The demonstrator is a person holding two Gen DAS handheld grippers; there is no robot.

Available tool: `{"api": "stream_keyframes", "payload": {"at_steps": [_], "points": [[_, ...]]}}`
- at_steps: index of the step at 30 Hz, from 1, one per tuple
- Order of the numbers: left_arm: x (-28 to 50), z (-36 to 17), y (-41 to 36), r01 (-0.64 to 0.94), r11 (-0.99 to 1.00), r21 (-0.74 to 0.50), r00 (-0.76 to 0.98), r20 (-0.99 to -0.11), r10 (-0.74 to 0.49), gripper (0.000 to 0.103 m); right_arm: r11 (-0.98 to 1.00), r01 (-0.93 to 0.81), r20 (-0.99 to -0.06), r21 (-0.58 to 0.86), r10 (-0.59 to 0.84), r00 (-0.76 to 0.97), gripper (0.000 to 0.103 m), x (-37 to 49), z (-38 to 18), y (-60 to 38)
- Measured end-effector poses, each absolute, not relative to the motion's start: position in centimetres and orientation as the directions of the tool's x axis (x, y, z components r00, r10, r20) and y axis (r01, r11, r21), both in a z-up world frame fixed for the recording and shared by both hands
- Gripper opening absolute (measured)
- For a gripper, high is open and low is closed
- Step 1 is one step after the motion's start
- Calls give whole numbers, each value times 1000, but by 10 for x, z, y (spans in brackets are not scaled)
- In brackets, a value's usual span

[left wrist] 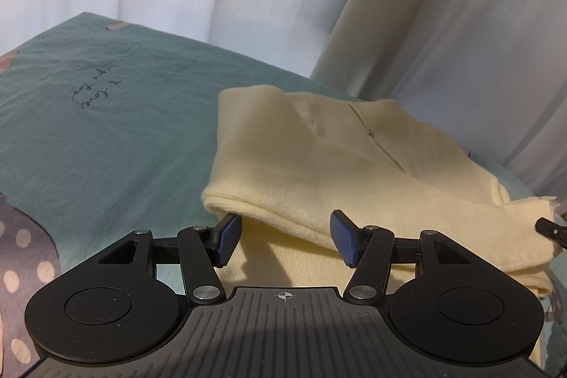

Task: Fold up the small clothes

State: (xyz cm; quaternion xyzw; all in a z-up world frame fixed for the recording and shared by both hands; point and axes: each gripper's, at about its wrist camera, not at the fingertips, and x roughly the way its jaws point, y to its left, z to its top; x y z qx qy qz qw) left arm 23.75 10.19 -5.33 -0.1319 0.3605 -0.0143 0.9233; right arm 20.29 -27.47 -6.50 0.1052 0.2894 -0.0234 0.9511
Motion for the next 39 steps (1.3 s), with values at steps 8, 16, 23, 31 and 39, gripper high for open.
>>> {"api": "stream_keyframes", "payload": {"at_steps": [8,16,23,31,39], "points": [[246,-53,99,-56,967,-247,728,-673,-130,61,974,188,-577,130,-80,813,3,204,-68,-301],[246,-51,97,-47,975,-218,710,-694,-121,61,975,195,-633,106,-85,769,4,211,-89,-307],[238,-27,92,31,980,-197,733,-662,-157,67,957,283,-633,69,-177,754,12,204,-79,-312],[250,-37,41,171,970,-176,686,-685,-245,67,998,4,-658,62,38,752,16,195,-73,-257],[256,-59,13,244,960,-138,625,-735,-264,67,995,-84,-660,-55,26,751,32,176,-88,-230]]}}
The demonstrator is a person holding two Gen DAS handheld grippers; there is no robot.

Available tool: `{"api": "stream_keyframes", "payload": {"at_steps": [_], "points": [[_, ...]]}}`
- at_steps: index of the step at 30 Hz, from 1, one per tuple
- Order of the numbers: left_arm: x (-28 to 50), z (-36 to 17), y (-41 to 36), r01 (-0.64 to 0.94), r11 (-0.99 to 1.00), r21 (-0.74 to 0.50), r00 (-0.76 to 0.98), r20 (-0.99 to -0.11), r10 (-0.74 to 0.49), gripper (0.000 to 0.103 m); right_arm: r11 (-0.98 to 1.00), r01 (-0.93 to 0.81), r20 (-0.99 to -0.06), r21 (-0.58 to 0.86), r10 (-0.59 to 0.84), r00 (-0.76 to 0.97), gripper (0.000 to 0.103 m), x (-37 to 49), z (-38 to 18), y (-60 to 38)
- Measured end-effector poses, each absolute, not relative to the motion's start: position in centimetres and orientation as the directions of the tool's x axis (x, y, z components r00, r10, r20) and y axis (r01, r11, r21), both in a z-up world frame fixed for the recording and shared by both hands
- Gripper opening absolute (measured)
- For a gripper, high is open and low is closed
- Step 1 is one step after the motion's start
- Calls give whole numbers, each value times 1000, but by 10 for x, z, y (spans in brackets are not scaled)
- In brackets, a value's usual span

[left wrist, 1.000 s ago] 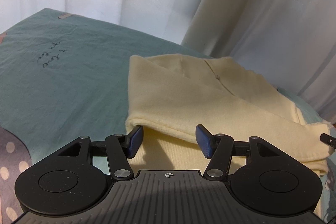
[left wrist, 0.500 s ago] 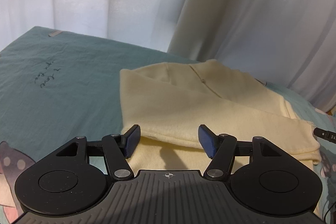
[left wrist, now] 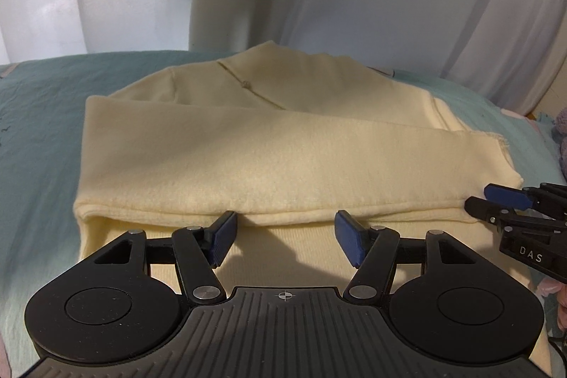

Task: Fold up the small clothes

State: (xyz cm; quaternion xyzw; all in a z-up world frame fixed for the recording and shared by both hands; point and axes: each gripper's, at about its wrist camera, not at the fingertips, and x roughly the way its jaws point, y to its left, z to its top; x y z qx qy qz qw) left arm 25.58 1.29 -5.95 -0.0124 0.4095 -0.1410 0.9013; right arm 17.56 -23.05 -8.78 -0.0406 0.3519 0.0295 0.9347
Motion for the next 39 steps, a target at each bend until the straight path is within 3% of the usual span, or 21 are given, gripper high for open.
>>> {"api": "stream_keyframes", "payload": {"at_steps": [6,14,17,21,27,33,39], "points": [[261,-62,5,251,961,-113,626,-738,-250,67,988,-88,-640,-123,-11,769,32,180,-94,-227],[259,-57,9,261,955,-142,590,-759,-274,69,994,-68,-667,-83,-5,745,32,192,-88,-232],[251,-38,22,272,945,-181,597,-738,-314,70,996,-88,-687,15,74,723,32,182,-74,-238],[265,-19,25,252,954,-165,663,-688,-294,79,984,-61,-652,170,159,742,32,186,-56,-254],[301,-51,1,219,969,-111,581,-784,-221,64,980,-9,-683,198,145,716,23,226,-71,-252],[295,-62,-15,245,970,-5,612,-775,-158,65,994,-13,-719,110,88,689,20,226,-83,-243],[301,-62,-21,239,971,7,624,-767,-148,68,997,-7,-723,78,62,688,20,238,-83,-243]]}}
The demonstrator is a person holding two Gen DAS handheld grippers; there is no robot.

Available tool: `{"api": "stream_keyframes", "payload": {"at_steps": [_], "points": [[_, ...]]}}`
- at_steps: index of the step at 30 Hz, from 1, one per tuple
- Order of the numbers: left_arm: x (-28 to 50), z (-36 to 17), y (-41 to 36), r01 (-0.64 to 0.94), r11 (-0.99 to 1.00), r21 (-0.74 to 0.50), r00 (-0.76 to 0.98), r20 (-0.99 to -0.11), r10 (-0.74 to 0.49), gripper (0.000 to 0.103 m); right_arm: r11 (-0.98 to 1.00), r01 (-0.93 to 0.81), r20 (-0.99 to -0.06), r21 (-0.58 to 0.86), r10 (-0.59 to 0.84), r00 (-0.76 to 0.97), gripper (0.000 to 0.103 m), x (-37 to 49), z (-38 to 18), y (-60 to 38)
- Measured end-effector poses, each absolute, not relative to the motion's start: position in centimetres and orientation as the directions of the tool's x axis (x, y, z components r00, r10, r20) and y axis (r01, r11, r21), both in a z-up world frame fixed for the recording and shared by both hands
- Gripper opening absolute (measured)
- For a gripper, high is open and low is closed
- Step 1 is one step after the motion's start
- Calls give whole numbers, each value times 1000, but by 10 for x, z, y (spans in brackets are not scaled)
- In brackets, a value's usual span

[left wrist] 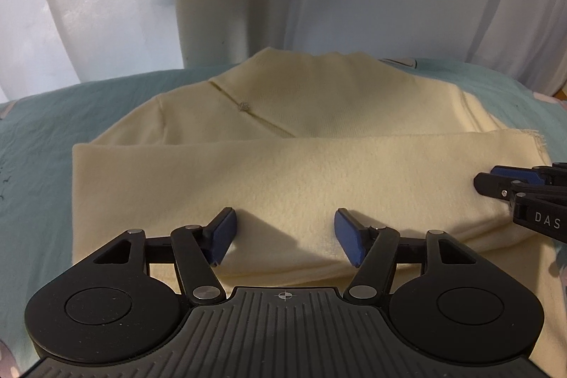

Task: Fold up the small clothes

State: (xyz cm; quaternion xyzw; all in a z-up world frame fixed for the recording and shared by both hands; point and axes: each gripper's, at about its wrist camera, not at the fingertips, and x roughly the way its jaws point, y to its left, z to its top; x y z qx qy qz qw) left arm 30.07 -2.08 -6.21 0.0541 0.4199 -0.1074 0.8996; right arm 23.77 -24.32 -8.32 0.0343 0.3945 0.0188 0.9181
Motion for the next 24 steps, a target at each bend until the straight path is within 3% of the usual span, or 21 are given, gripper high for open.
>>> {"api": "stream_keyframes", "payload": {"at_steps": [8,13,19,24], "points": [[296,-58,-12,250,968,-34,622,-760,-188,69,996,11,-703,92,57,709,20,239,-83,-244],[276,-51,13,233,969,-80,621,-755,-212,69,948,107,-678,300,133,723,35,194,-69,-266],[270,-50,29,188,973,-137,612,-758,-225,69,741,280,-616,610,222,756,36,161,-79,-312],[267,-49,27,184,974,-132,611,-761,-219,69,674,360,-624,645,192,758,34,172,-93,-322]]}}
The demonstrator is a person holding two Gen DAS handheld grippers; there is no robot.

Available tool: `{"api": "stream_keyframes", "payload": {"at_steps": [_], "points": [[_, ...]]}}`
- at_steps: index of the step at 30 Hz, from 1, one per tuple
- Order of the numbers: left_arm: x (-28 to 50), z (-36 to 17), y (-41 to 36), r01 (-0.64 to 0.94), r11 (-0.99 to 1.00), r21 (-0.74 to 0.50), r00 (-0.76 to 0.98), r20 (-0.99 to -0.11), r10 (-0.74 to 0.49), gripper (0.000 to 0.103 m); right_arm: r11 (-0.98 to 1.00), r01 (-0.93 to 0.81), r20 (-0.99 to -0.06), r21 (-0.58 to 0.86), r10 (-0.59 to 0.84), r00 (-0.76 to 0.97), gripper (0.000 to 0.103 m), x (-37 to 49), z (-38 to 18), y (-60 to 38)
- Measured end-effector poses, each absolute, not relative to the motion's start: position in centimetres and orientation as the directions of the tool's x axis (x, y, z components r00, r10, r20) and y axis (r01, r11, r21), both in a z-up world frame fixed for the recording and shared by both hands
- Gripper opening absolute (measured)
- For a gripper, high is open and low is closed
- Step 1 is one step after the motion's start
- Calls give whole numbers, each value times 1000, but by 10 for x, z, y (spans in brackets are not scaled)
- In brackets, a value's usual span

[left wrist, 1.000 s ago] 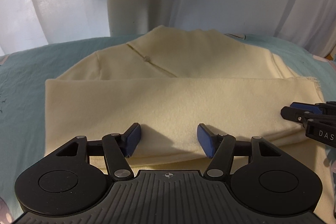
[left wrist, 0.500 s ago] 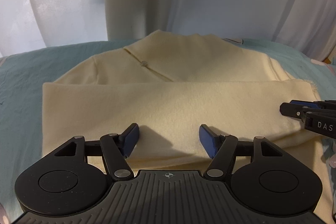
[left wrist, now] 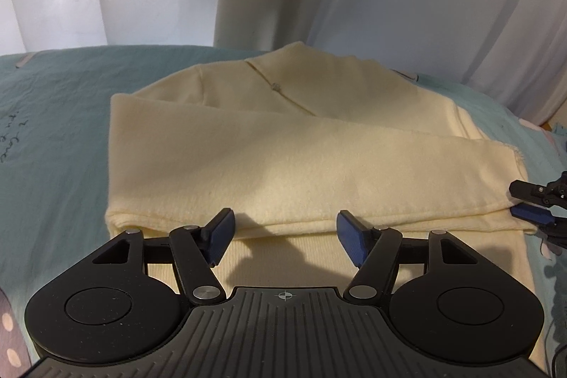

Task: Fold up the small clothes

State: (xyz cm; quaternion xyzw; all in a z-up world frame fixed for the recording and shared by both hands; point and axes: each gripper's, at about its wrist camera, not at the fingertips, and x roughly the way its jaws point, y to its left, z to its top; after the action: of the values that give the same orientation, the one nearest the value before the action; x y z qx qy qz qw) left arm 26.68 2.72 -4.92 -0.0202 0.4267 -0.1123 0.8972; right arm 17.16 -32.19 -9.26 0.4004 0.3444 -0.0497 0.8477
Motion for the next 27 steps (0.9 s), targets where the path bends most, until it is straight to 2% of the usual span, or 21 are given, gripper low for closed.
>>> {"api": "stream_keyframes", "payload": {"at_steps": [2,4,6,9,13,16,21,25,27], "points": [[266,-49,28,183,974,-132,607,-764,-218,69,649,379,-628,660,199,752,17,175,-100,-322],[266,-48,31,176,975,-137,605,-766,-217,69,655,385,-631,650,184,754,6,177,-102,-320],[264,-45,36,168,976,-139,610,-764,-213,69,661,356,-599,661,178,781,6,172,-97,-317],[262,-41,44,154,978,-139,619,-758,-205,69,568,305,-513,764,250,821,6,159,-93,-325],[264,-40,48,134,981,-140,614,-765,-193,69,730,371,-645,574,123,754,6,157,-89,-322],[264,-38,47,143,980,-138,613,-765,-197,69,760,361,-663,540,120,739,5,159,-89,-320],[265,-42,43,162,978,-134,603,-771,-205,69,757,367,-680,541,137,721,12,153,-79,-319],[268,-48,40,162,977,-141,587,-782,-210,69,678,359,-656,642,242,715,35,142,-82,-316],[269,-51,38,164,976,-145,578,-787,-214,69,666,357,-653,655,262,711,36,144,-87,-313]]}}
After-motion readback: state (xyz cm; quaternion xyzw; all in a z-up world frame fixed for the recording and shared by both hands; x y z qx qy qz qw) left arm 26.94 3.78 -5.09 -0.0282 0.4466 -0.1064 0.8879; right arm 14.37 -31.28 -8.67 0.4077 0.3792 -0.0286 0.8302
